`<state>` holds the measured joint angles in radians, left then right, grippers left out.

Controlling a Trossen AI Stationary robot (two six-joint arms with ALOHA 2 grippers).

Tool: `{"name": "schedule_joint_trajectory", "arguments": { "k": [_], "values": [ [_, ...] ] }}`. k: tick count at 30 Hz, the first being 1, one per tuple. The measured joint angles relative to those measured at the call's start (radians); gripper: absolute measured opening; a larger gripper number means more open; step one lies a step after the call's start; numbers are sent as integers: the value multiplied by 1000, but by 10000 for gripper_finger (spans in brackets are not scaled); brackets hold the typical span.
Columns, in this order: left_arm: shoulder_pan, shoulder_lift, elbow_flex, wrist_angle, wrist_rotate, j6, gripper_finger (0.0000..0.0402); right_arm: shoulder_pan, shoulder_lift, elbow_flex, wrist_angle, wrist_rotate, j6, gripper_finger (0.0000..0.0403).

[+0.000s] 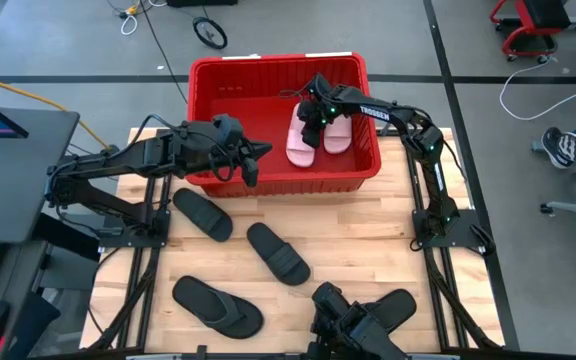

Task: Pick and place slides into bin
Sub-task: Adjust the pink slide in the red bin

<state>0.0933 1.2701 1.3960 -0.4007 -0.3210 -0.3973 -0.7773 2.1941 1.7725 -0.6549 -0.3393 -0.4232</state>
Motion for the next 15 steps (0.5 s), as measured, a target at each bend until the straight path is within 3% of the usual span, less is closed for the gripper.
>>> {"name": "schedule_joint_trajectory", "arguments": {
  "k": [9, 15],
  "values": [
    [0, 0, 0, 0, 0, 0, 19, 1, -60, 0, -21, 78, -65, 8],
    [0, 0, 0, 0, 0, 0, 6, -19, -132, 1, -69, 201, -147, 5]
  ]
}}
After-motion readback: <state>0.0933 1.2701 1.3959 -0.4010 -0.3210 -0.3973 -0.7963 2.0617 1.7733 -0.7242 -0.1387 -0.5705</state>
